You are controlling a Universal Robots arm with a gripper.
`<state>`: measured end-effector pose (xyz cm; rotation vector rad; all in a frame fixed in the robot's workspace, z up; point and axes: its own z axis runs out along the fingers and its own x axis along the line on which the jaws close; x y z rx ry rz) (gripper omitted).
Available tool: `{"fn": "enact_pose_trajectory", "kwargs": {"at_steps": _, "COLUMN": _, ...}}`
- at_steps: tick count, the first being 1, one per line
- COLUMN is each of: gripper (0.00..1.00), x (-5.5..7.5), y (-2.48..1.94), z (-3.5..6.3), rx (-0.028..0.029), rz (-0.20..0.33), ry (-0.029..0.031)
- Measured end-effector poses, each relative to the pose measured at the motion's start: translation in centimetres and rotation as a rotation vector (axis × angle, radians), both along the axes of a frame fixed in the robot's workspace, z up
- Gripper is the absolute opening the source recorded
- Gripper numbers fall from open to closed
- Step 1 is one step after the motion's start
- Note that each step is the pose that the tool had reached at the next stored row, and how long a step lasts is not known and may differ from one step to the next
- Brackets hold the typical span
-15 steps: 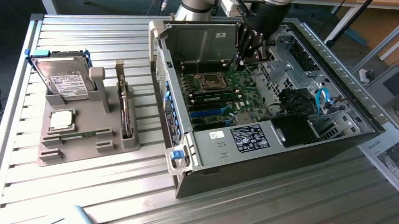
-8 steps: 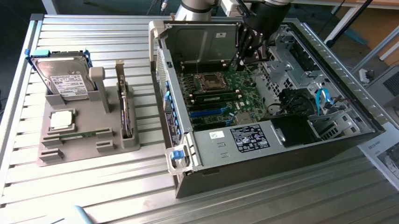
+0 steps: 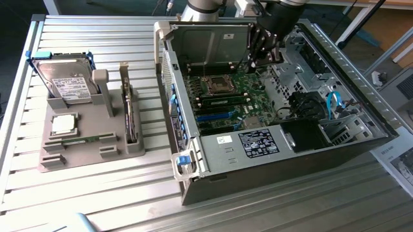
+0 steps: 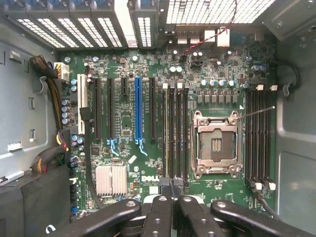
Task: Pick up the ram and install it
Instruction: 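Press down the ram until it locks into place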
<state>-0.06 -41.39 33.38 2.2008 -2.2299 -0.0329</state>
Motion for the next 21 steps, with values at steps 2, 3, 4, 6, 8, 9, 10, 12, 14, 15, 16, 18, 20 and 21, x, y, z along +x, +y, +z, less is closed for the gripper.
{"fn": "enact_pose_trajectory", "kwargs": {"at_steps": 2, "gripper": 0.1, "x": 0.3, "y": -0.01, "z": 0.0, "rx": 0.0001, "rz": 0.0, "ry": 0.011}}
{"fn": "enact_pose_trajectory", "kwargs": {"at_steps": 3, "gripper": 0.1, "x": 0.6, "y": -0.01, "z": 0.01, "rx": 0.0, "rz": 0.0, "ry": 0.018}}
{"fn": "enact_pose_trajectory", "kwargs": {"at_steps": 4, "gripper": 0.1, "x": 0.7, "y": -0.01, "z": 0.01, "rx": 0.0001, "rz": 0.0, "ry": 0.0223}}
{"fn": "enact_pose_trajectory", "kwargs": {"at_steps": 6, "gripper": 0.1, "x": 0.9, "y": -0.01, "z": 0.01, "rx": 0.0001, "rz": 0.0, "ry": 0.0268}}
{"fn": "enact_pose_trajectory", "kwargs": {"at_steps": 8, "gripper": 0.1, "x": 0.9, "y": -0.02, "z": 0.01, "rx": 0.0, "rz": 0.0, "ry": 0.0269}}
{"fn": "enact_pose_trajectory", "kwargs": {"at_steps": 9, "gripper": 0.1, "x": 0.9, "y": -0.02, "z": 0.01, "rx": 0.0001, "rz": 0.0, "ry": 0.0269}}
{"fn": "enact_pose_trajectory", "kwargs": {"at_steps": 10, "gripper": 0.1, "x": 0.9, "y": -0.02, "z": 0.01, "rx": 0.0001, "rz": 0.0, "ry": 0.0269}}
{"fn": "enact_pose_trajectory", "kwargs": {"at_steps": 12, "gripper": 0.1, "x": 0.9, "y": -0.02, "z": 0.01, "rx": -0.0012, "rz": 0.0, "ry": 0.0268}}
{"fn": "enact_pose_trajectory", "kwargs": {"at_steps": 14, "gripper": 0.1, "x": 1.0, "y": -0.02, "z": 0.01, "rx": -0.0023, "rz": 0.0, "ry": 0.0268}}
{"fn": "enact_pose_trajectory", "kwargs": {"at_steps": 15, "gripper": 0.1, "x": 1.1, "y": -0.02, "z": 0.01, "rx": -0.0027, "rz": 0.0, "ry": 0.0265}}
{"fn": "enact_pose_trajectory", "kwargs": {"at_steps": 16, "gripper": 0.1, "x": 1.2, "y": -0.02, "z": 0.01, "rx": -0.0033, "rz": 0.0, "ry": 0.0256}}
{"fn": "enact_pose_trajectory", "kwargs": {"at_steps": 18, "gripper": 0.1, "x": 1.6, "y": -0.01, "z": 0.01, "rx": -0.0041, "rz": 0.0, "ry": 0.0244}}
{"fn": "enact_pose_trajectory", "kwargs": {"at_steps": 20, "gripper": 0.1, "x": 2.2, "y": -0.02, "z": 0.01, "rx": -0.0044, "rz": 0.0, "ry": 0.0241}}
{"fn": "enact_pose_trajectory", "kwargs": {"at_steps": 21, "gripper": 0.1, "x": 2.6, "y": -0.02, "z": 0.01, "rx": -0.0044, "rz": 0.0, "ry": 0.0239}}
